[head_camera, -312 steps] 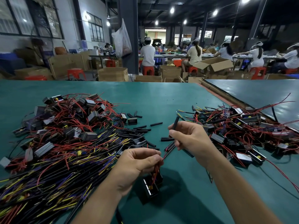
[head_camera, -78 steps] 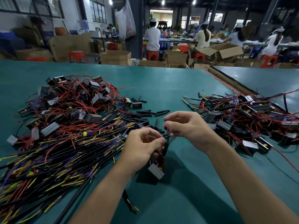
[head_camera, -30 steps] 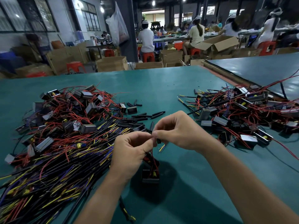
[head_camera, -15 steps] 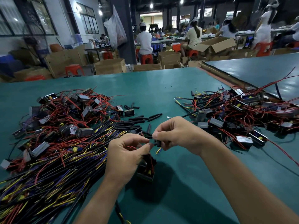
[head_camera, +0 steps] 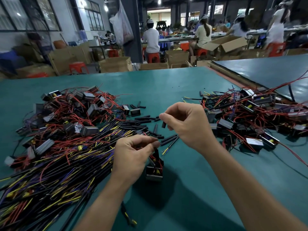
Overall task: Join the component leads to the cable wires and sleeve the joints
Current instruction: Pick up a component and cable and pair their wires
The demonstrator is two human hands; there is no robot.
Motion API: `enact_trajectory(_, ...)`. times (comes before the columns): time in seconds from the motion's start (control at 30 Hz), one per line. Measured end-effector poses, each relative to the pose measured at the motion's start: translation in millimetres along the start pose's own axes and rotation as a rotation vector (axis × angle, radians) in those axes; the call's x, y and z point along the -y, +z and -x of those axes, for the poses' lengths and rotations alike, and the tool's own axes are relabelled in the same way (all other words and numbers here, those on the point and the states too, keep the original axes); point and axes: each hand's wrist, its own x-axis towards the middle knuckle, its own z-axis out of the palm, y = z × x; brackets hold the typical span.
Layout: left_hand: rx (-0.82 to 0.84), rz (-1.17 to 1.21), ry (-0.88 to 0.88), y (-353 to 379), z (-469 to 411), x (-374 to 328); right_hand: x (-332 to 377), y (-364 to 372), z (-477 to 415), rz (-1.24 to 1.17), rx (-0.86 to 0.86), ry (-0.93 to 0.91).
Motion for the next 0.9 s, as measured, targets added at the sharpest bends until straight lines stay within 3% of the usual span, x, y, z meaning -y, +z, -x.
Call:
enact_trajectory(0.17, 0.001, 0.021, 0.001, 0.6, -0.5, 0.7, -0.3, 3.9, 1.3, 0.045, 0.002, -0.027)
enact_trajectory(0.47, 0.020, -0.019, 0.003, -3.6, -0.2, 1.4, 0.3, 6.7, 4.5, 0.103, 0.166, 0.011)
enact_trajectory(0.63, 0.035, -0.020, -0.012, -3.4, -2.1, 1.4, -2.2, 8.9, 4.6, 0.065, 0.112, 0.029)
enact_trajectory(0.9, 0.036, -0.028, -0.005, -2.2, -0.8, 2.9, 1.6, 5.1, 4.7, 0.091, 0.166, 0.045)
